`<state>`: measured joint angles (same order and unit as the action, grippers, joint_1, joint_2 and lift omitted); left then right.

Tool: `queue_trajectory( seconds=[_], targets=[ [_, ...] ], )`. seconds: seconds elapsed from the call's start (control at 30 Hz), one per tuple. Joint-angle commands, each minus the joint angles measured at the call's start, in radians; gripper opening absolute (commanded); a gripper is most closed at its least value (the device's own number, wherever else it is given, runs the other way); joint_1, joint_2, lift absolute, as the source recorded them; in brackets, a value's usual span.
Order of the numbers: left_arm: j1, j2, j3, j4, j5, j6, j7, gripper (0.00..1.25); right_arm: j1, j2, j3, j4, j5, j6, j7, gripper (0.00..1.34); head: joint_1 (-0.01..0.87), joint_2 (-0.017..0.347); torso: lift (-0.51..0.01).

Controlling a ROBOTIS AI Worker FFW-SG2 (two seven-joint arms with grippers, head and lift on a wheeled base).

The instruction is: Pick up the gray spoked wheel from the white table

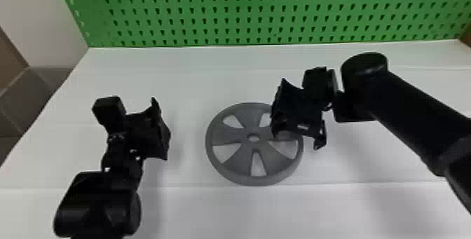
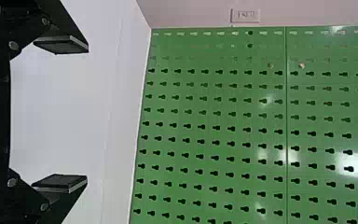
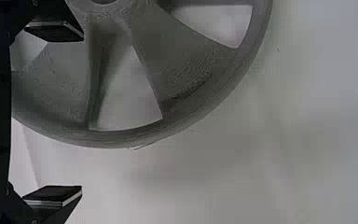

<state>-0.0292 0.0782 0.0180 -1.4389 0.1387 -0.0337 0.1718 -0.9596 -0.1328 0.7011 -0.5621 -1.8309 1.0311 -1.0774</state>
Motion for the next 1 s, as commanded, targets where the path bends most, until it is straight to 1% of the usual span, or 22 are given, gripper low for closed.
queue_trajectory(
  seconds=[0.0, 0.13, 0.27, 0.37, 0.43, 0.6, 0.8, 0.97],
  targets=[
    [-0.003, 0.0, -0.003, 0.0, 0.001, 0.0, 0.0, 0.97, 0.018, 0.005, -0.029, -0.001, 0.125, 0.01, 0.074, 1.2, 0.834, 0.083, -0.064],
    [-0.003, 0.0, -0.006, 0.0, 0.001, 0.0, 0.0, 0.97, 0.027, 0.005, -0.04, 0.001, 0.196, 0.01, 0.134, 1.2, 0.834, 0.083, -0.064],
    [-0.003, 0.0, -0.004, 0.0, 0.002, 0.0, 0.0, 0.97, 0.03, 0.007, -0.037, 0.001, 0.237, 0.012, 0.16, 1.2, 0.834, 0.083, -0.064],
    [-0.005, 0.0, -0.007, 0.0, 0.001, 0.0, 0.0, 0.97, 0.032, 0.01, -0.038, 0.002, 0.285, 0.012, 0.192, 1.2, 0.834, 0.083, -0.064],
    [-0.006, 0.0, -0.007, 0.0, 0.001, 0.0, 0.0, 0.97, 0.033, 0.012, -0.037, 0.007, 0.298, 0.01, 0.211, 1.2, 0.834, 0.083, -0.064],
    [-0.006, 0.0, -0.009, 0.003, 0.001, 0.0, 0.0, 0.97, 0.038, 0.012, -0.026, 0.028, 0.34, 0.009, 0.292, 1.2, 0.834, 0.083, -0.064],
    [-0.008, 0.0, -0.012, 0.006, 0.001, 0.0, 0.0, 0.97, 0.038, 0.015, -0.026, 0.031, 0.36, 0.009, 0.298, 1.2, 0.834, 0.083, -0.064],
    [-0.009, 0.0, -0.012, 0.009, 0.002, 0.0, 0.0, 0.97, 0.036, 0.015, -0.035, 0.037, 0.372, 0.014, 0.321, 1.2, 0.834, 0.083, -0.064]
  ],
)
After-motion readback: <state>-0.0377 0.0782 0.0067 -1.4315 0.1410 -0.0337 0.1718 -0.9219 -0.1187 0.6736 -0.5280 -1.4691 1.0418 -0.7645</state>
